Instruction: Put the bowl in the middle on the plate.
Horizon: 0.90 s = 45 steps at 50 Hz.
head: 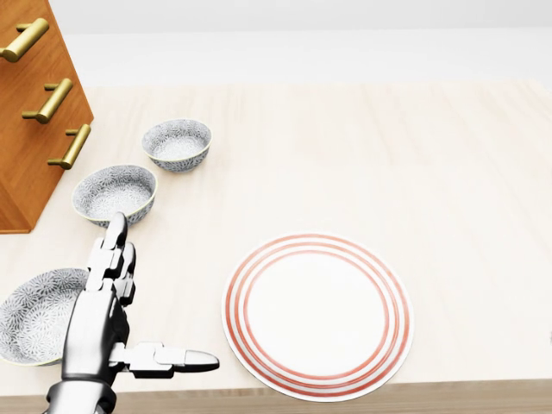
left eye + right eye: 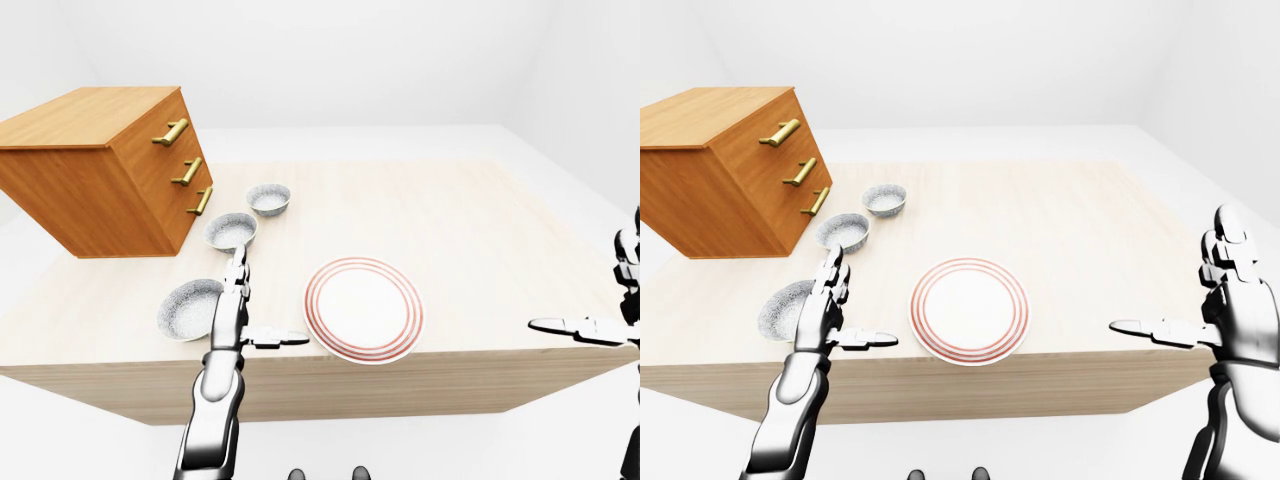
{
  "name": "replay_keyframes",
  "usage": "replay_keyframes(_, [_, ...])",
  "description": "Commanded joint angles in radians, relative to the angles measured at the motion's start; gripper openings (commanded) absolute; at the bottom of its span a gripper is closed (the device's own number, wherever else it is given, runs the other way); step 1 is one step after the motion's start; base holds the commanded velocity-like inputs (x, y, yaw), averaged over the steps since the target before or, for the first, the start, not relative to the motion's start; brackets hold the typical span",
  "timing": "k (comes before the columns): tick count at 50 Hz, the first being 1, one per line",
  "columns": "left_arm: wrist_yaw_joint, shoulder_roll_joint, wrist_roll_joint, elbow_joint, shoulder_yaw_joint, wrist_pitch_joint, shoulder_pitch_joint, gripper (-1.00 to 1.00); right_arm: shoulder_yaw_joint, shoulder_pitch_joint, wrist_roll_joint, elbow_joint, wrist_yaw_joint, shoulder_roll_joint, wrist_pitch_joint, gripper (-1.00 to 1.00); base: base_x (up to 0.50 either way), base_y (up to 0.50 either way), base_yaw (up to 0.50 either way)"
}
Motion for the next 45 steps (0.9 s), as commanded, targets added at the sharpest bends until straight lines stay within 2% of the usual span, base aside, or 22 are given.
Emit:
replay_keyframes(1, [-0.002,-0.002,0.004,-0.019,-0.005,0.014,0.007,1.00,-0.024,0.011,0.033,0.121,-0.034,-0.017,0.000,1.00,0.00,0.00,0.00])
replay_keyframes(7, [-0.002,-0.001,0.003,-0.011,-0.006,0.012,0.005,1.00,-0.015,-0.008,0.057,0.154,-0.094,-0.024,0.000,1.00,0.00,0.00,0.00])
replay_keyframes(11, [-0.002,-0.001,0.002,-0.003,-0.004,0.009,0.002,1.00,0.028,-0.005,0.016,0.190,-0.126,-0.021,0.000,1.00,0.00,0.00,0.00])
replay_keyframes(14, [-0.002,-0.001,0.001,-0.001,-0.004,0.007,0.001,1.00,0.035,-0.007,0.053,0.133,-0.127,-0.008,0.000,1.00,0.00,0.00,0.00])
replay_keyframes(37, [-0.002,-0.002,0.003,-0.002,-0.006,0.006,0.004,1.00,0.035,-0.005,0.055,0.145,-0.127,-0.012,0.000,1.00,0.00,0.00,0.00])
replay_keyframes(45, [0.000,0.000,0.005,0.027,-0.003,-0.012,-0.002,1.00,0.037,-0.006,0.061,0.165,-0.114,-0.015,0.000,1.00,0.00,0.00,0.00])
